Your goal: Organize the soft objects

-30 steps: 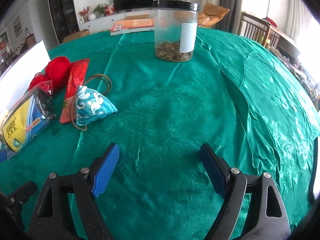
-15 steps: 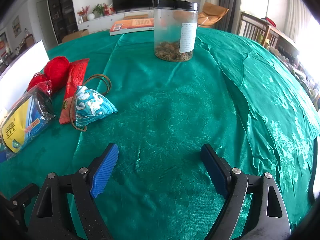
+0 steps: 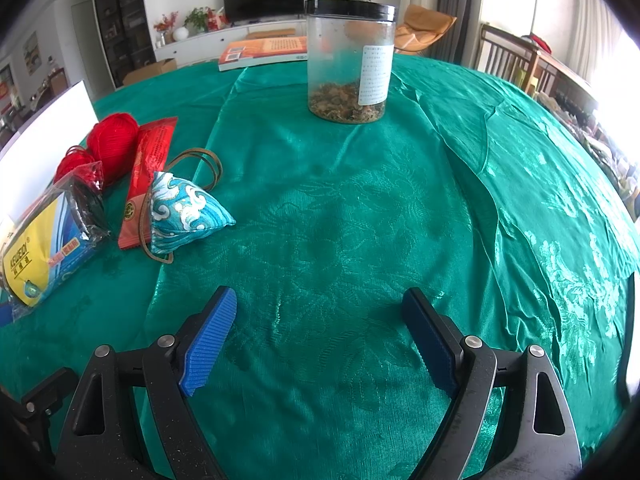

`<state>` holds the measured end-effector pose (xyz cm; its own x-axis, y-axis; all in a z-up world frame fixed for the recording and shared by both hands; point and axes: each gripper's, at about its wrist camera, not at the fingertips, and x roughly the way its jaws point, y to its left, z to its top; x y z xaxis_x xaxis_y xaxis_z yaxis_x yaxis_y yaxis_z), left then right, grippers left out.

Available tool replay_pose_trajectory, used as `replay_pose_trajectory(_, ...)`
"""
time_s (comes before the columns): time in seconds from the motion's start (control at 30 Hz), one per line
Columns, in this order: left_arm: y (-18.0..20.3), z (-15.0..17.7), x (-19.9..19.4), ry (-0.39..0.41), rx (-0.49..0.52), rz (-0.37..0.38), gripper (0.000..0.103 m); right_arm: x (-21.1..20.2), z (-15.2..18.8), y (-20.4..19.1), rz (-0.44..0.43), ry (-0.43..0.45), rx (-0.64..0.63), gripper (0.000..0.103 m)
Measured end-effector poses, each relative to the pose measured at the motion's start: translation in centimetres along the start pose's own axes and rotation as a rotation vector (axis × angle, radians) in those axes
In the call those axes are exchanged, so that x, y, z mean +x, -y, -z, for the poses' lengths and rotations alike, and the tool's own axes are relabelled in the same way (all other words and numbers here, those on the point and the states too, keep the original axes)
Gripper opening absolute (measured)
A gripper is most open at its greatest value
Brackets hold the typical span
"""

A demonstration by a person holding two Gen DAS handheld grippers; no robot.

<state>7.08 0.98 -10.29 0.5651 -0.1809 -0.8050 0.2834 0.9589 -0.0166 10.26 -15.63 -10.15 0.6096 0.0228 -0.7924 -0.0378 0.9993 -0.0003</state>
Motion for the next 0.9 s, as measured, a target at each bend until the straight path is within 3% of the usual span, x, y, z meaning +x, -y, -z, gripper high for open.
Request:
replay_pose_trajectory(0.27, 0.1, 0.3, -0.3, -0.006, -0.012, -0.031, 0.103, 0.0, 0.0, 0.0, 0.000, 0.000, 0.001, 0.087)
replay_pose_trajectory(0.43, 0.0, 1.6, -3.3, -0.009, -0.035, -0.032, 0.103, -0.1, 0.0, 0.0, 0.000, 0.000, 0.001, 0.087)
replay_pose_trajectory(0.53, -1.2, 1.3, -5.6, 0.043, -0.037, -0.179, 0.103, -0.1, 0.0, 0.0, 0.000, 0.000, 0.001, 0.087)
replay_pose_trajectory(0.63, -4.1, 0.9, -5.4, -0.002, -0.143, -0.316, 0.103, -0.1, 0.0, 0.0, 0.000, 0.000, 0.001, 0.087)
replay_pose_trajectory(0.7, -6.1, 1.1, -4.1, -0.052, -0.245, -0.309, 0.102, -0.1, 0.0, 0.0, 0.000, -0.001, 0.001, 0.087)
replay_pose_trajectory(0.77, -7.0, 1.1, -2.7, -0.086, -0.286, -0.297, 0.103, -0.1, 0.0, 0.0, 0.000, -0.001, 0.001, 0.087)
replay_pose_trajectory(0.9, -8.8, -0.8, 0.0, -0.070, -0.347, -0.293, 0.103, -0.1, 0.0, 0.0, 0.000, 0.000, 0.002, 0.087)
